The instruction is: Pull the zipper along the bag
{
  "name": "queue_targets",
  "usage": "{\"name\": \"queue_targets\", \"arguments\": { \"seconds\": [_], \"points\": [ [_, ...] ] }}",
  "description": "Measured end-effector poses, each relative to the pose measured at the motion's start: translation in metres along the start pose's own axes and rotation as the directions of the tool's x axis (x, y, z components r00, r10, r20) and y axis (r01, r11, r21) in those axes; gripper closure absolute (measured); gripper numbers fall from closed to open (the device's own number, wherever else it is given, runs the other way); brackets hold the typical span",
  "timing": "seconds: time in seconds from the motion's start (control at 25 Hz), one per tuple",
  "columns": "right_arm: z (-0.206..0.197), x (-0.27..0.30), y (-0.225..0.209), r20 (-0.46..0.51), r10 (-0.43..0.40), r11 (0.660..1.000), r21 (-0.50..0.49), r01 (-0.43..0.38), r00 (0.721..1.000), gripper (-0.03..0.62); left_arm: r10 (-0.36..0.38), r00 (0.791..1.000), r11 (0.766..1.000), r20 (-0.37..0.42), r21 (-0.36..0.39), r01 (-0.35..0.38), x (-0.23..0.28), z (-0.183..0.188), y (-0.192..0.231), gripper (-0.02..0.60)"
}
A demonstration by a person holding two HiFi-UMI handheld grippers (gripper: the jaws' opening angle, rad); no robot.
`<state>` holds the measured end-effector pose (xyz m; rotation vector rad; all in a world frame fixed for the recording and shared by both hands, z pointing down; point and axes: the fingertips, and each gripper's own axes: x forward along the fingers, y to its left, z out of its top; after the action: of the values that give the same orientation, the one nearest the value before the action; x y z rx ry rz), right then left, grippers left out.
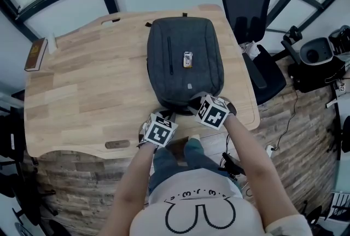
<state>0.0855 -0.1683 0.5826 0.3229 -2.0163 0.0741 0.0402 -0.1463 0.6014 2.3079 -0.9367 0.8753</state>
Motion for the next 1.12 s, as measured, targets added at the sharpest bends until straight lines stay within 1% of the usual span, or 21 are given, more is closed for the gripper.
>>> {"name": "queue_targets", "arguments": {
  "seconds": [0.2,0.36,0.56,0.64,0.76,0.92,1.0,1.12],
  "points": [
    [-0.002,0.000,0.000,-0.006,-0.008,1.000,-0.009,0.008,1.000,0.508,0.048,0.999,0.999,-0.009,0.009,-0.048,-0.012,-0.008,0.028,0.565],
    [-0.006,-0.002,0.001,-0.016,0.004,1.000,-0.004,-0.005,1.000,0.510,0.079,0.997,0.997,-0.026,0.023,-0.079,-0.015,-0.012,0.049,0.565],
    [-0.018,-0.006,0.002,-0.036,0.018,1.000,0.018,-0.018,0.999,0.511,0.127,0.991,0.991,-0.046,-0.034,-0.129,-0.010,-0.011,0.092,0.565],
    [-0.021,-0.007,0.000,-0.039,0.013,1.000,0.022,-0.012,0.999,0.511,0.134,0.990,0.989,-0.050,-0.048,-0.136,-0.006,-0.007,0.105,0.565],
    [-0.025,-0.006,-0.005,-0.052,-0.013,1.000,0.011,0.013,0.999,0.511,0.102,0.994,0.993,-0.047,-0.059,-0.105,-0.008,-0.003,0.103,0.565],
    [-0.038,-0.007,-0.017,-0.080,-0.066,0.998,0.015,0.067,0.995,0.511,0.053,0.998,0.998,-0.034,-0.034,-0.054,-0.012,0.000,0.086,0.565],
    [-0.048,-0.010,-0.028,-0.103,-0.120,0.992,0.016,0.122,0.987,0.507,0.020,0.999,1.000,-0.035,-0.023,-0.021,-0.009,0.002,0.074,0.565],
    [-0.065,-0.018,-0.049,-0.148,-0.220,0.974,0.020,0.225,0.964,0.481,-0.030,0.999,1.000,-0.035,-0.007,0.030,-0.001,0.006,0.051,0.566]
  ]
}}
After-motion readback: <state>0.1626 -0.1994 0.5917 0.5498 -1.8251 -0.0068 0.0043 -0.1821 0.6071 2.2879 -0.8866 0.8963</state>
